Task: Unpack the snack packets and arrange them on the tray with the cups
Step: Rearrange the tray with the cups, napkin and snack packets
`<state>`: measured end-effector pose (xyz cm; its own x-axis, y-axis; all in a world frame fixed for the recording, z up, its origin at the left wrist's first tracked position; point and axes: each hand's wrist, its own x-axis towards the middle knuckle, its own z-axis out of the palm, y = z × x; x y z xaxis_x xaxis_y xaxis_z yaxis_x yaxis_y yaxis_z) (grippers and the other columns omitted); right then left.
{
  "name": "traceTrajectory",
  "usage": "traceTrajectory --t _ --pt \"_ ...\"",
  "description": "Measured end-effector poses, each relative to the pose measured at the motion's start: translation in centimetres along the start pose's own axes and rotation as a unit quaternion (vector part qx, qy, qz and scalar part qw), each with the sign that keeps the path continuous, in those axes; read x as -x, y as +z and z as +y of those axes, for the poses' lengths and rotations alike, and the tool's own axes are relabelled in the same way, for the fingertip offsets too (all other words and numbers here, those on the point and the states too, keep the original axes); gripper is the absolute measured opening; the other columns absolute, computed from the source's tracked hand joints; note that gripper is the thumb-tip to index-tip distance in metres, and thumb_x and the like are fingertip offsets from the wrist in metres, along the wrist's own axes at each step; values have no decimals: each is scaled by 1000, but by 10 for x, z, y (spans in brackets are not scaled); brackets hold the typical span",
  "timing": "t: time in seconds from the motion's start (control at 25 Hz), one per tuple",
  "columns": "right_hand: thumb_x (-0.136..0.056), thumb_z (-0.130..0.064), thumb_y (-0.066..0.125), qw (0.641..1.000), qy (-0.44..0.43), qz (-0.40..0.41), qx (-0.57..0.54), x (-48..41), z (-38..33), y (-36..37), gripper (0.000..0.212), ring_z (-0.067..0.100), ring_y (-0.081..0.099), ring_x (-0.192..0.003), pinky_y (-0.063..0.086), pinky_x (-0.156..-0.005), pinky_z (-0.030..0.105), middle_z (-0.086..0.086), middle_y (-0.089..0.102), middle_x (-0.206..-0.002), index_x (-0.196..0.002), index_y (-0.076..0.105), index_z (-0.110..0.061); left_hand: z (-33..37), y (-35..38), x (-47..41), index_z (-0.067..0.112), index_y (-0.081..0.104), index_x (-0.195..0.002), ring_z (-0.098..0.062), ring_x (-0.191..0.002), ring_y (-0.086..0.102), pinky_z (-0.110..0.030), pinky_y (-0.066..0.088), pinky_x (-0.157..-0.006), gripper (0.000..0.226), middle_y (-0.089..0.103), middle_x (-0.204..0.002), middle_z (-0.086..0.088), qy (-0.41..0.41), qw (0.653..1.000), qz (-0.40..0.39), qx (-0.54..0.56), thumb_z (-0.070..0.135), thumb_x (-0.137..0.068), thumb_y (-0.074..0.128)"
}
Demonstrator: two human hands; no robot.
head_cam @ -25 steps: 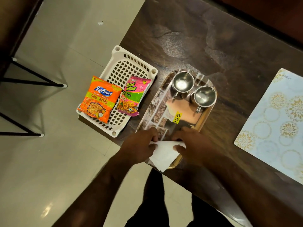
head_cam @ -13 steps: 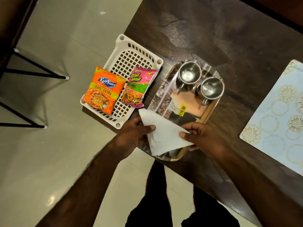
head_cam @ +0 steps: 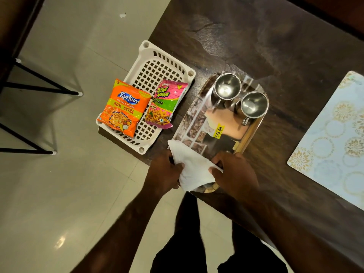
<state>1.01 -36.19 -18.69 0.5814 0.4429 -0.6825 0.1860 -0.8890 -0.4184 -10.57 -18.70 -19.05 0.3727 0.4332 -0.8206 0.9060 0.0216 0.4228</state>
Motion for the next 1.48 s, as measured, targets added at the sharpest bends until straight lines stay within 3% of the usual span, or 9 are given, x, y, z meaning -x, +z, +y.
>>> traceTrajectory --t 0.24,0.36,0.48,0.6,0.72,0.88,1.0,1.32,1.48 --pt "-93 -36 63 1000 -7 -5 27 1 -4 -1 21 23 56 -112 50 -94 40 -3 70 -112 -112 64 -28 5 0 7 19 52 -109 -20 -45 70 -32 57 -41 26 71 -76 -3 5 996 13 -93 31 -91 66" --pt "-91 -40 64 998 -11 21 60 5 -9 -2 29 24 57 -112 47 -95 41 -4 67 -115 -116 61 -28 13 -11 12 22 52 -92 -18 -39 67 -31 56 -43 26 71 -67 0 -8 985 20 -168 43 -87 67" --pt "-90 -38 65 997 -24 67 0 4 -18 -8 28 22 61 -102 52 -88 41 -5 68 -107 -115 61 -27 26 -36 8 24 56 -78 -23 -60 72 -37 61 -63 25 70 -67 2 50 969 116 -212 47 -85 62" --pt "-90 -35 66 987 -4 31 -158 -15 -49 -17 23 16 65 -89 51 -73 32 -8 67 -94 -111 58 -30 41 -62 -3 22 63 -90 -23 -85 65 -31 47 -69 6 68 -86 3 175 954 204 -135 27 -88 62" --pt "-86 -47 73 948 27 5 -319 -45 -97 -25 35 9 66 -88 51 -69 29 -12 65 -96 -113 59 -29 56 -74 -20 14 65 -106 -24 -101 58 -35 48 -82 18 64 -107 -6 222 941 215 -138 16 -88 62" --pt "-75 -54 75 936 57 49 -344 -92 -145 -27 44 14 71 -94 55 -80 35 -6 74 -102 -108 61 -29 61 -71 -30 11 61 -123 -28 -116 54 -37 45 -98 38 59 -122 -11 230 940 201 -153 9 -85 61" --pt "-71 -52 76 946 73 62 -309 -109 -157 -16 61 23 71 -105 57 -95 41 -1 75 -114 -122 63 -21 57 -70 -31 11 62 -126 -29 -119 52 -36 44 -99 43 56 -124 -12 240 943 189 -131 7 -83 60" --pt "-79 -18 85 899 16 89 -429 -79 -138 -18 41 11 76 -83 63 -72 33 -2 78 -97 -115 66 -17 52 -71 -13 10 69 -116 -17 -103 62 -24 49 -91 35 62 -113 -7 317 932 176 -20 4 -81 66" --pt "-80 -19 86 920 -71 4 -385 -40 -88 -48 42 13 77 -92 65 -77 35 -1 79 -105 -119 70 -20 71 -74 2 16 59 -123 -11 -106 57 -12 45 -88 47 57 -119 -1 360 911 202 -9 17 -78 72"
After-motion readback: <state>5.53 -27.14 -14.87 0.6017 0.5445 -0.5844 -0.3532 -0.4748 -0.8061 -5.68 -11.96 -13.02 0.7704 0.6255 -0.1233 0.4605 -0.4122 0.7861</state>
